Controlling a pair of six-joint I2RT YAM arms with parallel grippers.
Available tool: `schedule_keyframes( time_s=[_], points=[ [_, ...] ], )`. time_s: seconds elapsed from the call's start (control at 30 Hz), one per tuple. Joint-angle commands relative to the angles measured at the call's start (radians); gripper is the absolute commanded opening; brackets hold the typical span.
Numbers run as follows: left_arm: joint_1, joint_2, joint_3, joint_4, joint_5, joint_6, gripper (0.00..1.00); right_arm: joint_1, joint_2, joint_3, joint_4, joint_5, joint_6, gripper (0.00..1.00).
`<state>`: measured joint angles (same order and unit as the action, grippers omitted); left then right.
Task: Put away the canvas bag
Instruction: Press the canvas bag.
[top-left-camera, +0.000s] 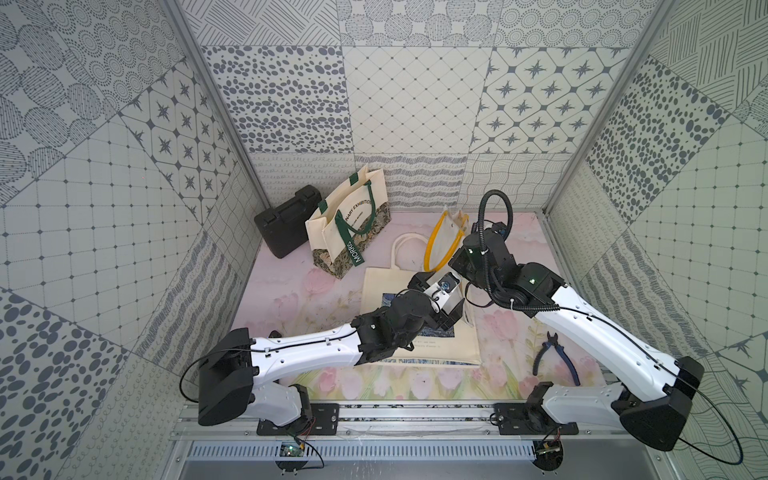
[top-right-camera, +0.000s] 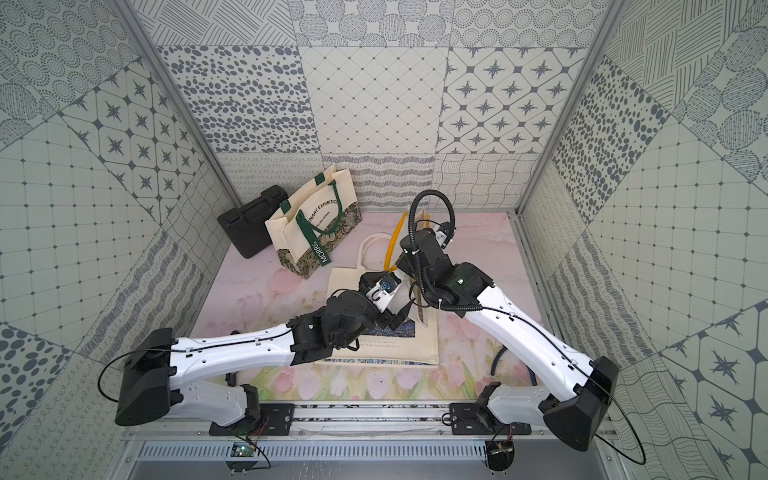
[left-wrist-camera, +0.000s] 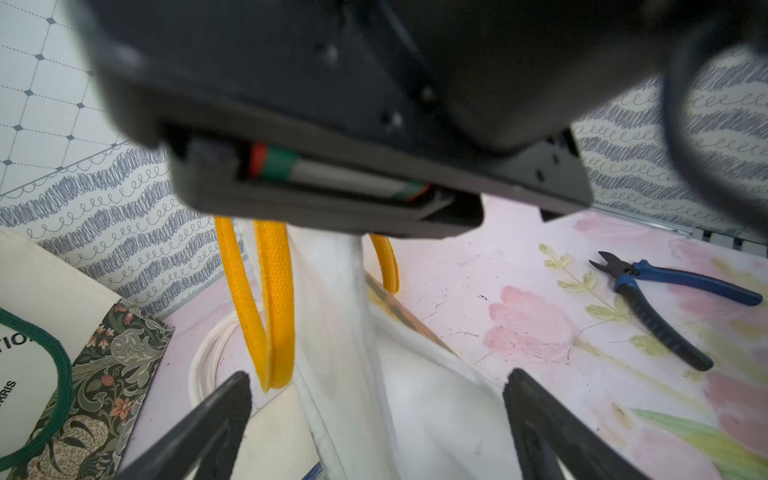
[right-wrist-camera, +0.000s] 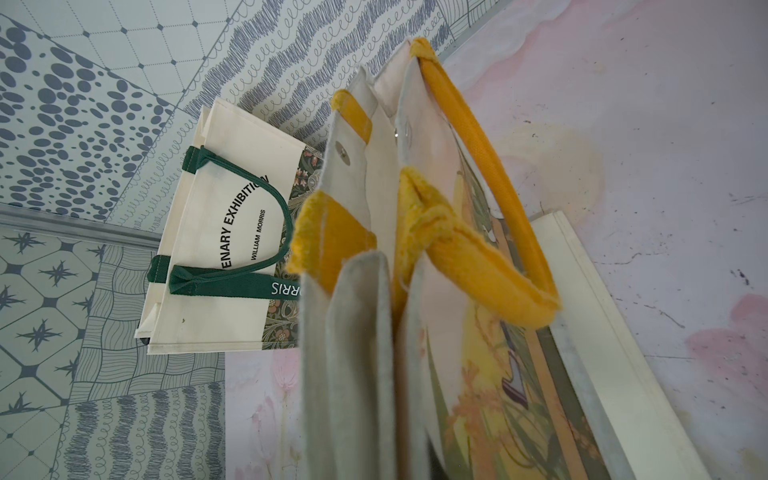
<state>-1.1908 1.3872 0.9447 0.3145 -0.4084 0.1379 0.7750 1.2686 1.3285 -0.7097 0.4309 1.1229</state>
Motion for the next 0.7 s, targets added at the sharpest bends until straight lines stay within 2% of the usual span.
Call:
schedule_keyframes(
  time_s=[0.0,0.13,0.33,0.47,0.53,0.67],
  points=[
    [-0.006,0.028,0.06,0.11,0.009,-0.028,0.96,0.01,-0.009,0.04,0.073,0.006,0.02,0.0],
    [-0.029,0.084,0.13,0.049,-0.104,-0.094,0.96,0.024,-0.011,0.03,0.09,0.008,0.046,0.0],
    [-0.103,0.218,0.226,0.045,-0.357,-0.017,0.96,0.033,-0.046,-0.016,0.171,0.016,0.115,0.0],
    [-0.116,0.265,0.252,0.036,-0.518,0.018,0.89,0.033,-0.077,0.008,0.182,0.057,0.101,0.0],
    [-0.117,0.269,0.247,0.049,-0.562,0.036,0.89,0.031,-0.087,0.026,0.181,0.066,0.089,0.0],
    [-0.116,0.266,0.228,0.084,-0.575,0.081,0.88,0.032,-0.107,0.038,0.176,0.066,0.09,0.0]
  ],
)
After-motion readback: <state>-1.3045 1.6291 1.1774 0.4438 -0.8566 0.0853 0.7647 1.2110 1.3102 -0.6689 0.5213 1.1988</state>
